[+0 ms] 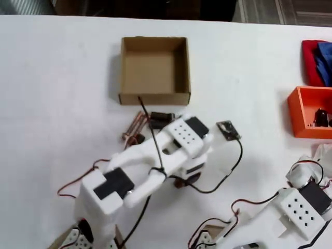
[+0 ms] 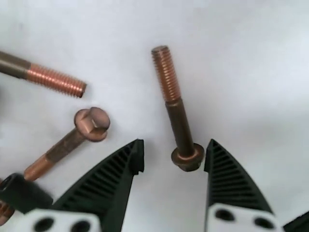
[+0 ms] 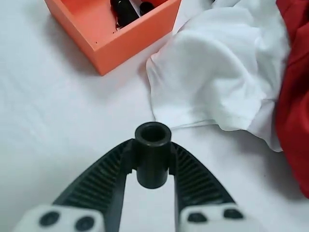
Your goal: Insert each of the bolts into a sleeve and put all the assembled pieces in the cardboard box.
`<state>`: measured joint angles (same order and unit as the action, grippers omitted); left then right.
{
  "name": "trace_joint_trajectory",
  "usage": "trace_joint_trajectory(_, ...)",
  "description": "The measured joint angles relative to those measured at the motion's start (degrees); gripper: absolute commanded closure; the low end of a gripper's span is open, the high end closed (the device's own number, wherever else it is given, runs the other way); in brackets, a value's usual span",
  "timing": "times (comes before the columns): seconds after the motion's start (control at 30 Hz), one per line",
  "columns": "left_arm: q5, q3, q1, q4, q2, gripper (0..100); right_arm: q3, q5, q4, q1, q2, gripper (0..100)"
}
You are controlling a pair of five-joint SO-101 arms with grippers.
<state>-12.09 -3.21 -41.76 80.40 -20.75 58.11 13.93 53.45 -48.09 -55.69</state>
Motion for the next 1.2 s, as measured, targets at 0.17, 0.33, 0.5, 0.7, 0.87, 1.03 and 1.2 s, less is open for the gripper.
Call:
trace_joint_trajectory(0.17, 0.0, -3.6, -0.3, -2.9, 0.0, 77, -3.6, 0.0, 3.3, 0.0, 0.0, 97.7)
trace_joint_trajectory(0.33, 0.0, -5.8, -0.4, -5.8, 0.0, 78, -5.5, 0.0, 3.6, 0.0, 0.0, 97.7)
trace_joint_trajectory(0.5, 0.0, -6.1, -0.4, -6.2, 0.0, 91, -5.5, 0.0, 4.5, 0.0, 0.0, 97.7)
trace_joint_trajectory(0.7, -0.2, -7.4, -0.5, -6.8, 0.1, 97, -5.5, 0.0, 4.7, 0.0, 0.0, 97.7)
trace_joint_trajectory(0.87, -0.3, -8.7, -0.5, -6.8, 0.3, 98, -5.5, 0.0, 4.7, 0.0, 0.0, 97.7)
trace_joint_trajectory(1.03, -4.0, -8.7, -0.3, -3.3, 0.3, 98, -5.5, 0.0, 4.7, 0.0, 0.0, 97.7)
trace_joint_trajectory(1.2, -12.0, -4.8, 3.3, 6.6, 0.0, 98, -5.5, 0.0, 4.7, 0.0, 0.0, 97.7)
